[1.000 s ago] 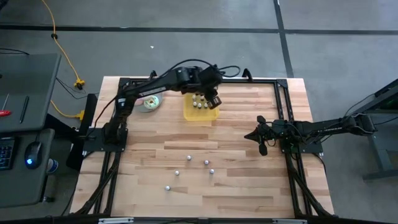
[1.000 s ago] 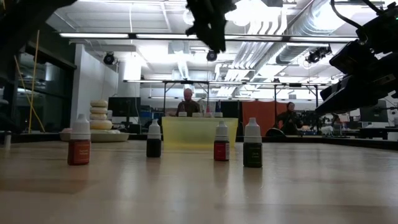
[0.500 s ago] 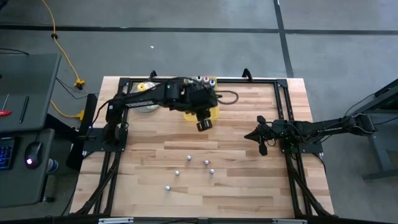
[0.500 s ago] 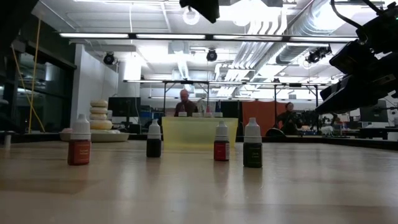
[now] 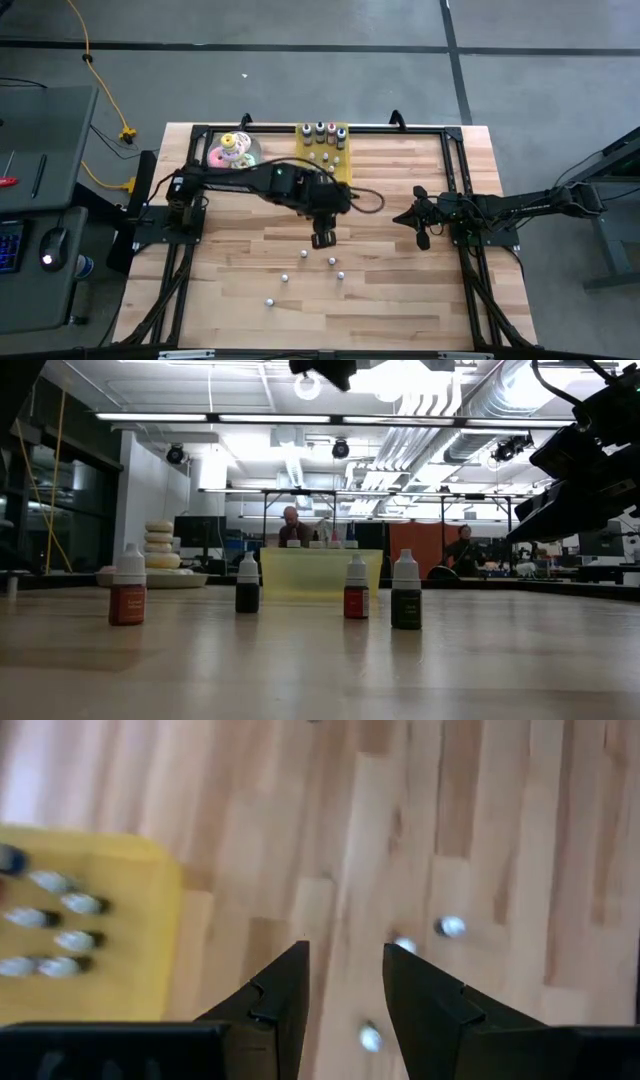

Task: Pick & Place food coloring
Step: Put the small black food coloring bottle into the yellow bin

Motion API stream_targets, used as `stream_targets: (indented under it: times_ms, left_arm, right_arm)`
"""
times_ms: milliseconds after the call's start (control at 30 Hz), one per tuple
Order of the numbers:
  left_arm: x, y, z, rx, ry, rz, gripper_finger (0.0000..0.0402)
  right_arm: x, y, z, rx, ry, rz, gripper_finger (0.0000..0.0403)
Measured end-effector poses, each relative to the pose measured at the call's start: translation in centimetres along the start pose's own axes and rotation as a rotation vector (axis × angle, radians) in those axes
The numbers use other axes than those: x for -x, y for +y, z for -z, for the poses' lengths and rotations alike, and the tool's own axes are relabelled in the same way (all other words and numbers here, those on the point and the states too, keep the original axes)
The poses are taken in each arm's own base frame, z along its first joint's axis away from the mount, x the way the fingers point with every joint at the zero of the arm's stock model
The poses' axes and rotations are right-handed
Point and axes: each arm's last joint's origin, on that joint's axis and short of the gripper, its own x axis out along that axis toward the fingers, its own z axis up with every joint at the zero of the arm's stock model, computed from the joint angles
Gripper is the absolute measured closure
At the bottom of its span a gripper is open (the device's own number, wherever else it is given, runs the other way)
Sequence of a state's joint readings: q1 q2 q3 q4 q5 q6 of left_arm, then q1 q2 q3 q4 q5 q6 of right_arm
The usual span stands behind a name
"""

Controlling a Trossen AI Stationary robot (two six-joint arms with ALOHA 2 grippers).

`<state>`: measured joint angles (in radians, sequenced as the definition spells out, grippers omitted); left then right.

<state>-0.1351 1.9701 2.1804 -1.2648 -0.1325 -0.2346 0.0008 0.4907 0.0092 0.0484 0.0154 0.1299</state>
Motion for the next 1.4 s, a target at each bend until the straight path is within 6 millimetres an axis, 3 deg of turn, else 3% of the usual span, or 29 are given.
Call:
stream_targets:
  times_ms: [300, 633, 867, 1167, 1333, 1400]
  left_arm:
    - [-3.2, -3.8, 2.0, -0.147, 0.056, 0.106, 0.0277]
    - [-9.3, -8.5, 4.9, -0.597, -0.109, 0.381, 0.0277]
    - [-11.5, -8.2, 5.8, -0.661, -0.123, 0.319, 0.0277]
    - [-11.8, -6.6, 5.5, -0.699, -0.086, 0.284, 0.0277]
    - [-13.0, -6.6, 4.4, -0.707, 0.04, 0.27, 0.0277]
    - [-13.7, -6.7, 3.2, -0.72, 0.014, 0.26, 0.0277]
  right_arm:
    - [0.0, 0.0, 0.0, 0.0, 0.0, 0.0, 0.0402]
    - [0.0, 0.0, 0.0, 0.0, 0.0, 0.0, 0.0402]
    - [0.0, 0.0, 0.0, 0.0, 0.0, -0.001, 0.0402]
    - [0.0, 0.0, 0.0, 0.0, 0.0, 0.0, 0.0402]
    - [0.0, 0.0, 0.0, 0.0, 0.001, 0.0, 0.0402]
    - [0.0, 0.0, 0.0, 0.0, 0.005, 0.0, 0.0402]
